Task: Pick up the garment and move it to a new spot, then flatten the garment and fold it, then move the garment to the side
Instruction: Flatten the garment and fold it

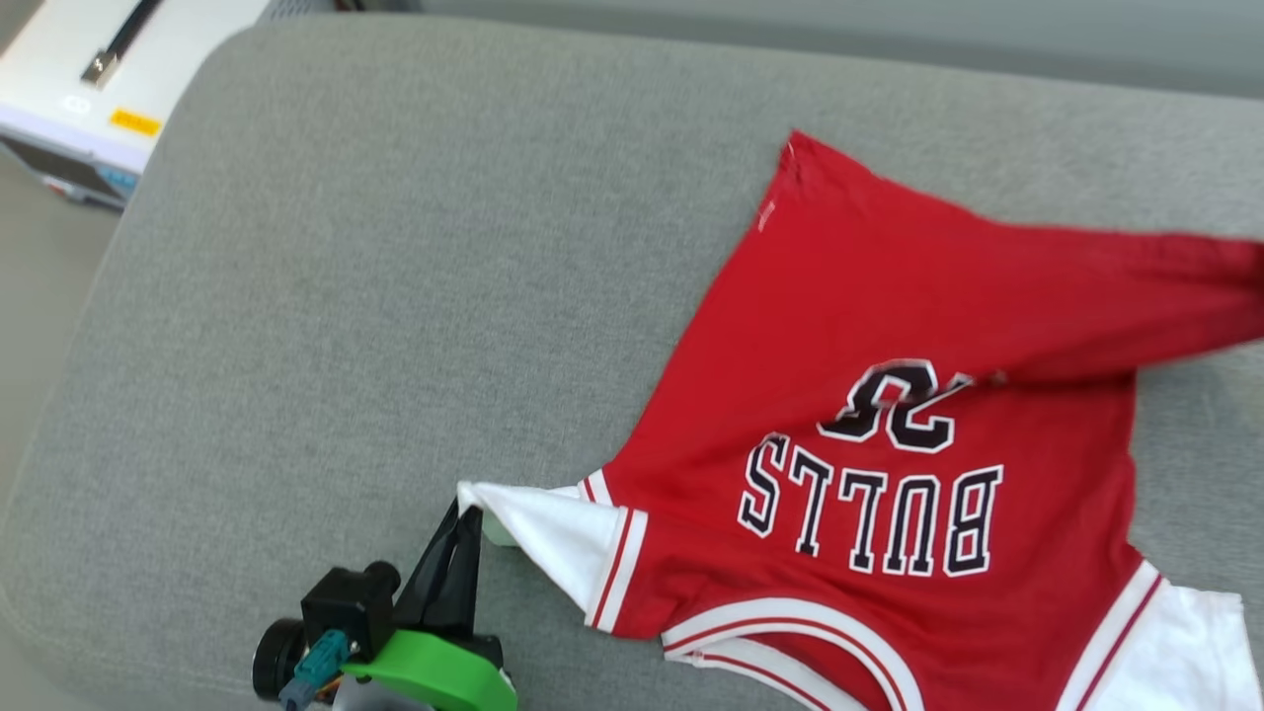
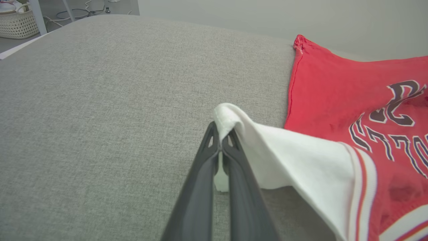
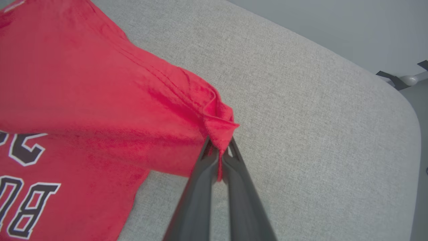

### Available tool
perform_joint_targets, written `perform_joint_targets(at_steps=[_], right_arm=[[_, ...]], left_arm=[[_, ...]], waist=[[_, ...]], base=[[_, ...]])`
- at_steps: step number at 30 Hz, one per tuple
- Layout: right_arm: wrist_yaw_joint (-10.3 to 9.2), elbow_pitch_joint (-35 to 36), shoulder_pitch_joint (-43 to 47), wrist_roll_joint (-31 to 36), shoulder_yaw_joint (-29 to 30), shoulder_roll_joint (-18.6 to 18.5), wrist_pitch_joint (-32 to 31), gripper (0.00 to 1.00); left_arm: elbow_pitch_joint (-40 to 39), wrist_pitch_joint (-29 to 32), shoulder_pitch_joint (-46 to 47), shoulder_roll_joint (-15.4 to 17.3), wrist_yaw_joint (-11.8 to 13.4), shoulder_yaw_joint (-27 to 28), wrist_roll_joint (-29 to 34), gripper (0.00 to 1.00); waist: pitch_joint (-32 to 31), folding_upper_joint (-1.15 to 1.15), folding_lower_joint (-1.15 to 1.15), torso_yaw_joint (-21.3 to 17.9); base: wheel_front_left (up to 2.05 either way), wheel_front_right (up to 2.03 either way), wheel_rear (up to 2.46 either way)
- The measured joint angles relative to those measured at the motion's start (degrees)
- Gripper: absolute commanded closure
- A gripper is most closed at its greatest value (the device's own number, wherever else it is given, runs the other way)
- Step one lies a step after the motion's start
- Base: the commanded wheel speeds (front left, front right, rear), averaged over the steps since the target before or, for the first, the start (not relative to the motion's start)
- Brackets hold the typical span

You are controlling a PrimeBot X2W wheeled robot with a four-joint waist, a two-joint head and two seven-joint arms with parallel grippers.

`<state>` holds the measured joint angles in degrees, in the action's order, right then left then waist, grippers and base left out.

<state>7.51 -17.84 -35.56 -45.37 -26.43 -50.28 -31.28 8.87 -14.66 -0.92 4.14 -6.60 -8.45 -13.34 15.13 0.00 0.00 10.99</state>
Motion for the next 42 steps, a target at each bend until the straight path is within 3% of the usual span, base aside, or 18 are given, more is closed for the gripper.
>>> perform_joint_targets(at_steps=[4, 10, 19, 27, 28, 29, 30, 36, 42], right_arm=[[0.01, 0.8, 12.5, -3.4, 5.4, -1.2, 4.3, 1.0], [0.01, 1.3, 27.1, -4.5, 13.1, 0.9, 7.4, 1.0], [0.02, 2.3, 48.8, -3.1, 24.7, 10.5, 9.9, 1.0], [0.01, 5.4, 53.9, 0.0, 28.2, 15.9, 6.8, 1.0], [0.01, 6.0, 54.0, 0.5, 28.9, 16.3, 6.8, 0.77], [-0.01, 6.7, 54.1, 1.1, 29.6, 16.8, 6.8, 0.34], [-0.01, 7.7, 54.0, 1.7, 30.1, 17.1, 6.8, 0.0], [0.0, 16.1, 51.6, 3.5, 34.8, 18.3, 7.2, 0.0], [0.0, 25.8, 44.1, 5.5, 37.7, 17.1, 6.4, 0.0]], left_arm=[[0.3, 0.0, -2.2, 0.2, 0.0, 1.0, 0.0, 1.0], [0.7, 0.0, -4.0, 1.0, 0.0, 2.1, 0.0, 1.0], [1.6, 0.0, -4.0, 1.1, 0.0, 1.9, 0.0, 1.0], [2.0, 0.0, -4.0, 1.1, 0.0, 2.1, 0.0, 1.0], [2.1, 0.0, -4.0, 1.1, 0.0, 2.2, 0.0, 1.0], [2.1, 0.0, -4.0, 1.1, 0.0, 2.2, 0.0, 1.0], [2.2, 0.0, -4.0, 1.1, 0.0, 2.2, 0.0, 1.0], [2.1, 0.0, -3.9, 1.0, 0.0, 2.1, 0.0, 1.0], [1.3, 0.0, -3.7, 0.8, -0.2, 1.7, 0.2, 1.0]], waist=[[-4.0, 0.0, 0.0, -1.6], [-7.4, 0.0, 0.0, -4.0], [-9.1, 0.0, 0.0, -5.1], [-8.6, 0.0, 0.0, -5.3], [-8.5, 0.0, 0.0, -5.3], [-8.5, 0.0, 0.0, -5.3], [-8.5, 0.0, 0.0, -5.3], [-8.7, 0.0, 0.0, -5.1], [-7.9, 0.0, 0.0, -4.3]], base=[[0.0, 0.0, 0.0], [0.0, 0.0, 0.0], [0.0, 0.0, 0.0], [0.0, 0.0, 0.0], [0.0, 0.0, 0.0], [0.0, 0.0, 0.0], [0.0, 0.0, 0.0], [0.0, 0.0, 0.0], [0.0, 0.0, 0.0]])
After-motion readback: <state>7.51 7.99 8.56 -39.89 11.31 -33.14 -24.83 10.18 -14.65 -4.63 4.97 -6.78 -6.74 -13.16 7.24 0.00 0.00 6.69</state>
